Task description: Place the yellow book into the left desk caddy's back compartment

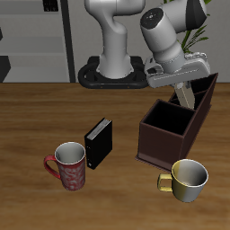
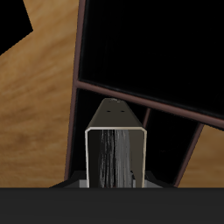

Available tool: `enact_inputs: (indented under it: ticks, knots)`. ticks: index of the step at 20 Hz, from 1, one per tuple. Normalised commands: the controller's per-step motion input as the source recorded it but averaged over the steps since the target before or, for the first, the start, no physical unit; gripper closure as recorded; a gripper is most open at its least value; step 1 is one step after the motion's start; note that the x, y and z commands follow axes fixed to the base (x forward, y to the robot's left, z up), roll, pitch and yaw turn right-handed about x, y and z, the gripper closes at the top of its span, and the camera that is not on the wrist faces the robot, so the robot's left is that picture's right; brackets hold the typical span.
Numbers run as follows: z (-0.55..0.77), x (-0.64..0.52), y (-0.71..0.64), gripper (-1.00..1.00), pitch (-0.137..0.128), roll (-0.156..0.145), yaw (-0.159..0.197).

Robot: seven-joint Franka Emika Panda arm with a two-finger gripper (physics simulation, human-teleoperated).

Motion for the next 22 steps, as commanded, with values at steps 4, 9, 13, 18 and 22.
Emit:
enact_inputs:
  ticks: [4,9,13,18,22]
  knots:
    - [-0.25,0.13,0.02,1.00,0.049,0.004,0.013]
    - [-0.18,0.04,-0.02,1.00,0.033,0.005,0.015]
    - [-0.15,0.09,-0.04,1.00,0.031,-0.007,0.011]
    - [-0.18,0.09,0.03,1.00,0.022,-0.006,0.028]
    - [-0.10,0.09,0.01,1.00,0.016,0.004,0.018]
